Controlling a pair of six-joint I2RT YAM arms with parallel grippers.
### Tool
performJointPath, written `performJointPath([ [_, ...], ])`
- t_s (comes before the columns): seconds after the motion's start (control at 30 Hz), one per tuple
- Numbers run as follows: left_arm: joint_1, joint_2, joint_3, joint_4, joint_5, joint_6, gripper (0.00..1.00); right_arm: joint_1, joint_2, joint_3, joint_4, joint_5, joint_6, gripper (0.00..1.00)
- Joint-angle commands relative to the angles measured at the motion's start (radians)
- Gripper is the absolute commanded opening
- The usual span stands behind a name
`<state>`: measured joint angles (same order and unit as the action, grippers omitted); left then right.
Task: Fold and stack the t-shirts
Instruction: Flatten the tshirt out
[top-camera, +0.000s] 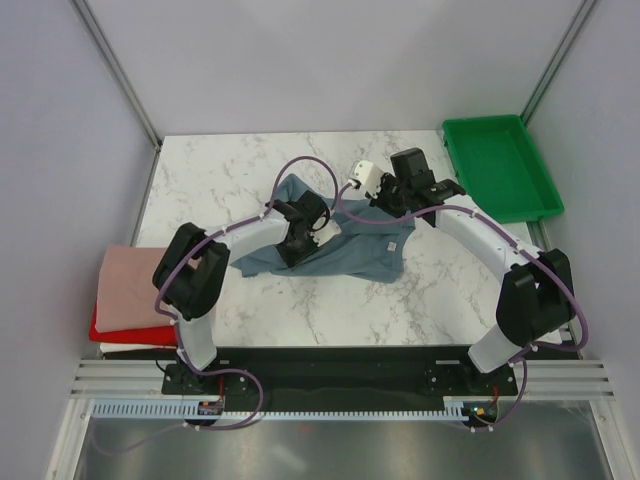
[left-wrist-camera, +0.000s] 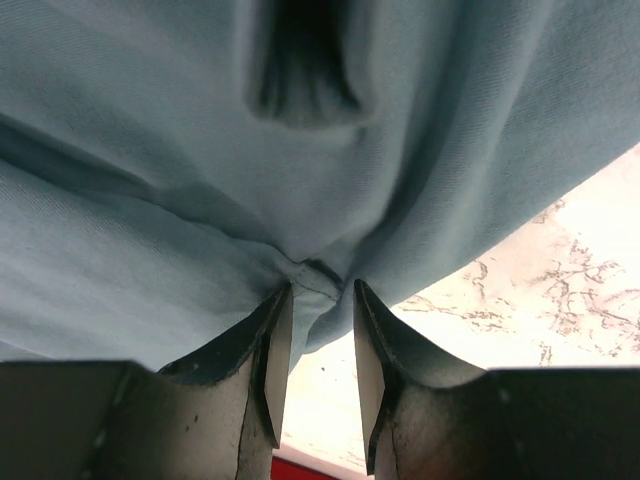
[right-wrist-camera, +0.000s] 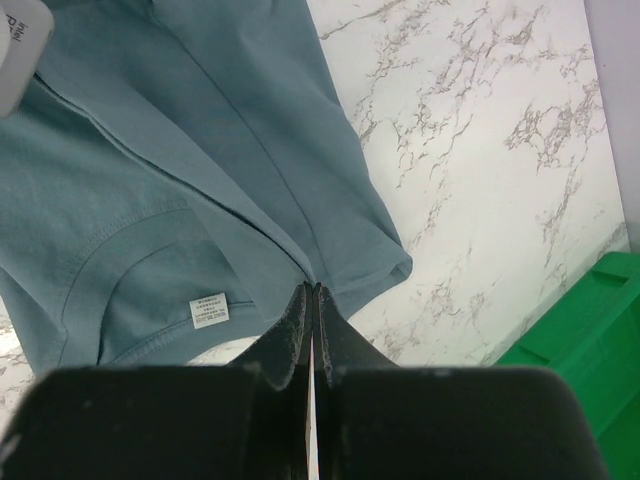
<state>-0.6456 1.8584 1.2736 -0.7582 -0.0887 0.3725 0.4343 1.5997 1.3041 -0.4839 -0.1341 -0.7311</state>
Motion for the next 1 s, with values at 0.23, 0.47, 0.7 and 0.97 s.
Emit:
performJointPath([
  [0.23, 0.009, 0.065, 0.059, 0.013, -0.037, 0.006, 0.34, -0.003, -0.044, -0.012, 0.033, -0.016, 0.022, 0.0],
  [0.47, 0.018, 0.056, 0.082, 0.011, -0.042, 0.002, 0.34, -0.003, -0.052, -0.029, 0.036, -0.019, 0.027, 0.0],
  [0.7, 0.035, 0.03, 0.081, 0.005, -0.045, -0.001, 0.41, -0.003, -0.046, -0.032, 0.037, -0.016, 0.027, 0.0],
  [0.97, 0.075, 0.027, 0.092, 0.0, -0.019, -0.023, 0.42, -0.003, -0.034, -0.022, 0.036, -0.016, 0.029, 0.0],
])
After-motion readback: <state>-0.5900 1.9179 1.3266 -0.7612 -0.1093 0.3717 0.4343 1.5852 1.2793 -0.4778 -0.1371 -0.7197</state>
